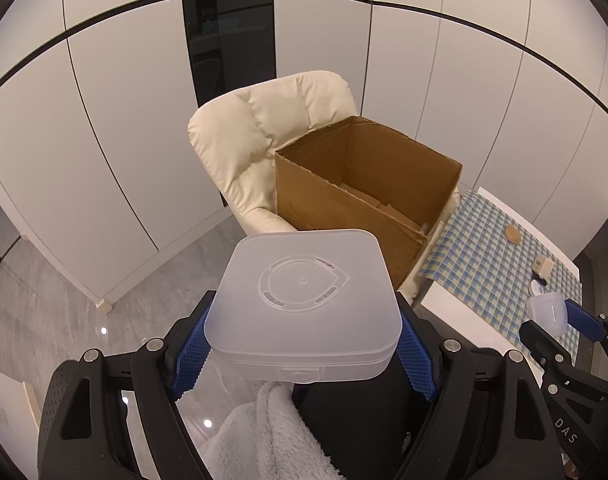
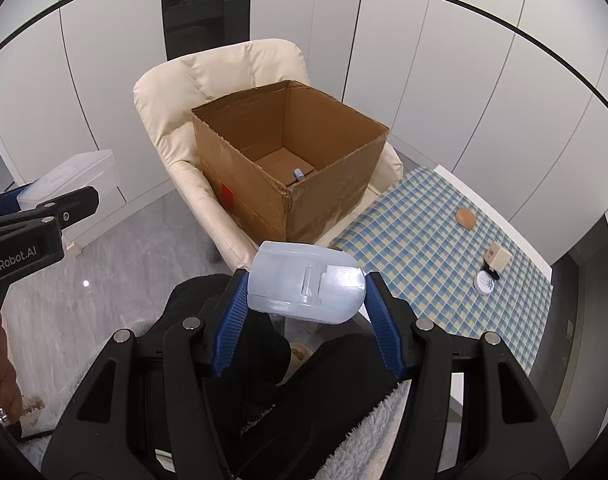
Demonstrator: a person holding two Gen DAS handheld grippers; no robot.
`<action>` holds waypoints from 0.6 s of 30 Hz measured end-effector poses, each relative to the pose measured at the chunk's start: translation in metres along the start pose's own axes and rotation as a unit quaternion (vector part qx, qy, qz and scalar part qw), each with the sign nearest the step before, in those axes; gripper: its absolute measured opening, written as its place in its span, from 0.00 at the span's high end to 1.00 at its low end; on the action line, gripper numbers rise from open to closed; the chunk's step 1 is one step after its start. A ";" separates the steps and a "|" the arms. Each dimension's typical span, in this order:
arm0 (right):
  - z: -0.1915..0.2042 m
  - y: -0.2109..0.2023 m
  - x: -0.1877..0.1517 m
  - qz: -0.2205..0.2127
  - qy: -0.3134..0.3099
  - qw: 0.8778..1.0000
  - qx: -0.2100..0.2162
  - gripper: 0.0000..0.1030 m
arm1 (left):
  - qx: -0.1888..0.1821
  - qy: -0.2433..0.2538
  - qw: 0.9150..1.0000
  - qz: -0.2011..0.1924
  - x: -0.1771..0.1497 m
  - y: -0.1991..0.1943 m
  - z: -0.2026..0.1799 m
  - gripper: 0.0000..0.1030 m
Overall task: Organize objects
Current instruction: 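Carry the lid with the left gripper while the right gripper carries the case toward the cardboard box, then bring the lid over the box with the left gripper while the right gripper lowers the case inside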
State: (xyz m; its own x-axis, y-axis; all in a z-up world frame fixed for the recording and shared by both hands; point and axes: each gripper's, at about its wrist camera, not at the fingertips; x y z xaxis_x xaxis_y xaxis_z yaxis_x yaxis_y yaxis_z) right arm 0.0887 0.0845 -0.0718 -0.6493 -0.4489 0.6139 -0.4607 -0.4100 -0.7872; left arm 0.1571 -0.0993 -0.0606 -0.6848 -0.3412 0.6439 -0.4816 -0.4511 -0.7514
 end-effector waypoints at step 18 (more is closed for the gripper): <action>-0.028 0.041 0.049 0.000 0.015 1.000 -0.002 0.41 | 0.004 0.008 1.000 0.000 0.056 0.042 -0.026 0.20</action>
State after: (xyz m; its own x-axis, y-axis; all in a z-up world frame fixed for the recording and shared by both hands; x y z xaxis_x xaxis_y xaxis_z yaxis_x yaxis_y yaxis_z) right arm 0.0212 0.0678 -0.0759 -0.6679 -0.4248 0.6111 -0.4621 -0.4070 -0.7879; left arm 0.0843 -0.1161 -0.0600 -0.6936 -0.3268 0.6420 -0.4783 -0.4575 -0.7496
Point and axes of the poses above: each gripper's, at about its wrist camera, not at the fingertips, and y roughly the way its jaws point, z to its left, x to its top, and after that the axes turned 11 degrees about x, right-handed
